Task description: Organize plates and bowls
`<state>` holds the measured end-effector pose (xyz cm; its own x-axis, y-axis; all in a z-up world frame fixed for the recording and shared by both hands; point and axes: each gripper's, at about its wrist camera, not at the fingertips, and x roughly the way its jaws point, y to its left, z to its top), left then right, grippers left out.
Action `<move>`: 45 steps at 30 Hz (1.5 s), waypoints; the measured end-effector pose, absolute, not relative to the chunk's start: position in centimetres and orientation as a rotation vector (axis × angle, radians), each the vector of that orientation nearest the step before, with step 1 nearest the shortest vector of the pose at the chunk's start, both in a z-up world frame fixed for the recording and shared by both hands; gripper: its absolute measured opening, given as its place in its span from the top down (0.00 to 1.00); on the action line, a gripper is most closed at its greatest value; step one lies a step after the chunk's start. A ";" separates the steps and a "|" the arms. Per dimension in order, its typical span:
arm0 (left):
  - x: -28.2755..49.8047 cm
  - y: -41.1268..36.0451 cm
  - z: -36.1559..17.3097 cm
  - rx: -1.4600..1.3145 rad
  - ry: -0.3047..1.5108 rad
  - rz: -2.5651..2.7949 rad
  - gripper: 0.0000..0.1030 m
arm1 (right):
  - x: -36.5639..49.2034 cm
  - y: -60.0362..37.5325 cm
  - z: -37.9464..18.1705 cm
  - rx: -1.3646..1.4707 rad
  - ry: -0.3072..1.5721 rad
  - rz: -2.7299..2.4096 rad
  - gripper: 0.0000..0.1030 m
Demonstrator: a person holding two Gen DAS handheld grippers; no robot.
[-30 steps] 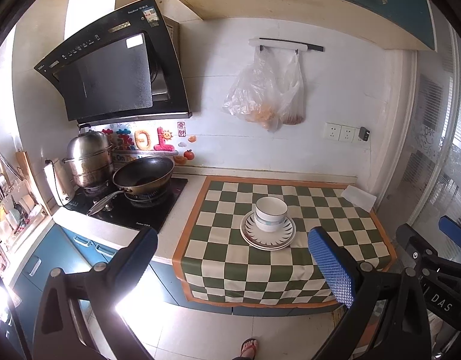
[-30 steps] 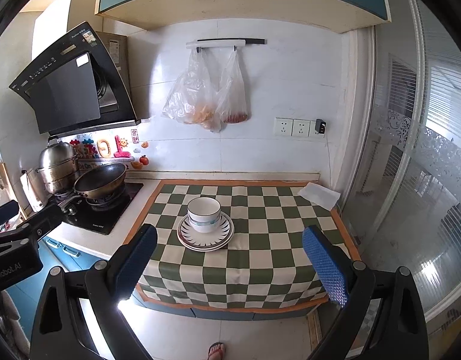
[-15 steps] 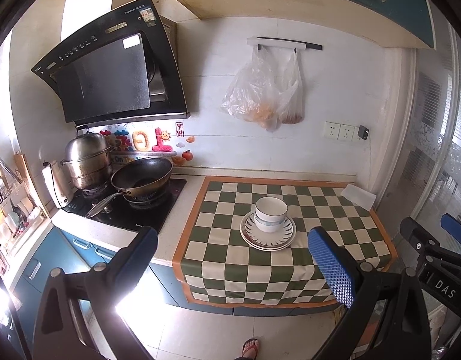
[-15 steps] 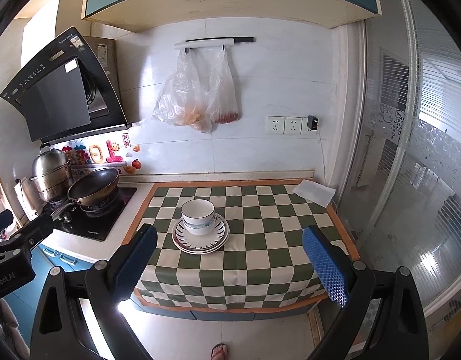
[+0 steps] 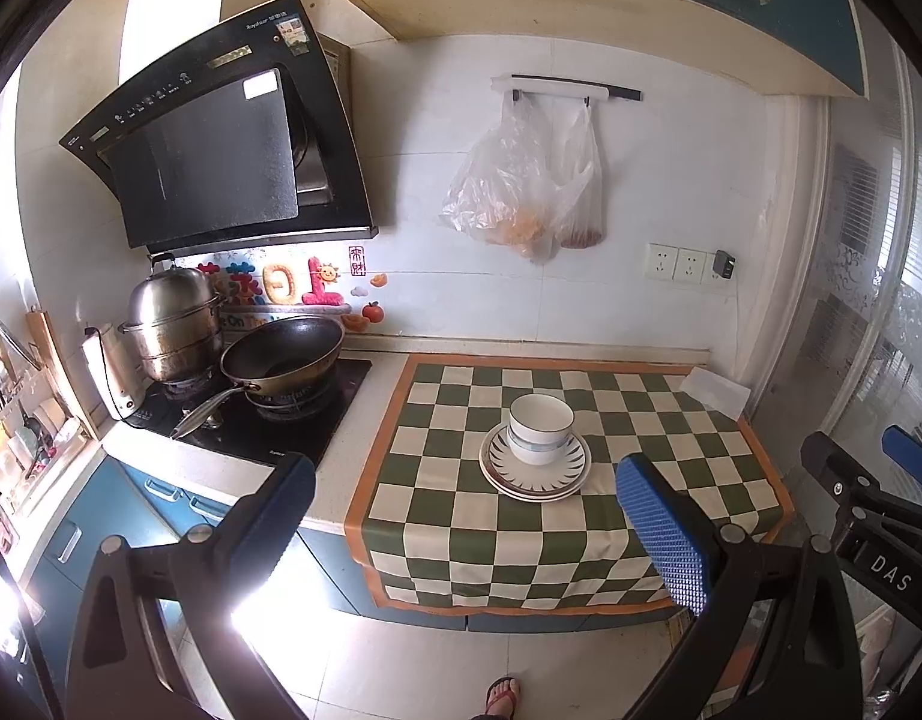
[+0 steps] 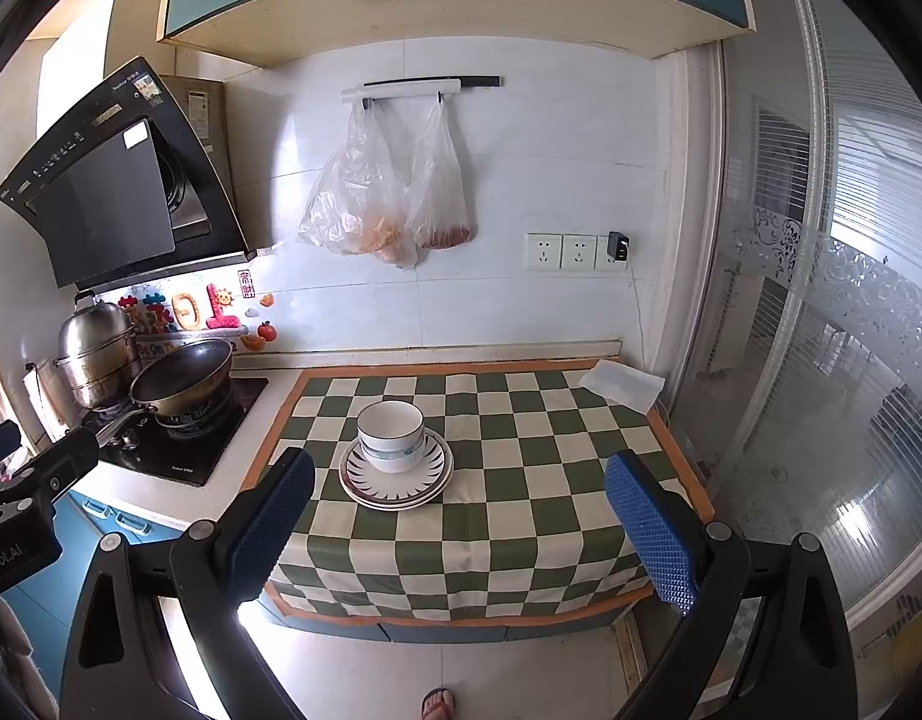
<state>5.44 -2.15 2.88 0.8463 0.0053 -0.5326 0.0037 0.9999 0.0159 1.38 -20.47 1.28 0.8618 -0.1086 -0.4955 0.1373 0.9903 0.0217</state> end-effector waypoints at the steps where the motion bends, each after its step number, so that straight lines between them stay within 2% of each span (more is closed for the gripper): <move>1: 5.5 -2.2 2.9 0.021 0.561 0.002 0.00 | 1.4 -20.5 1.3 0.056 0.515 -0.129 0.03; 45: 6.1 -3.3 2.8 0.038 0.553 -0.009 0.00 | 1.7 -21.0 0.7 0.048 0.533 -0.132 0.03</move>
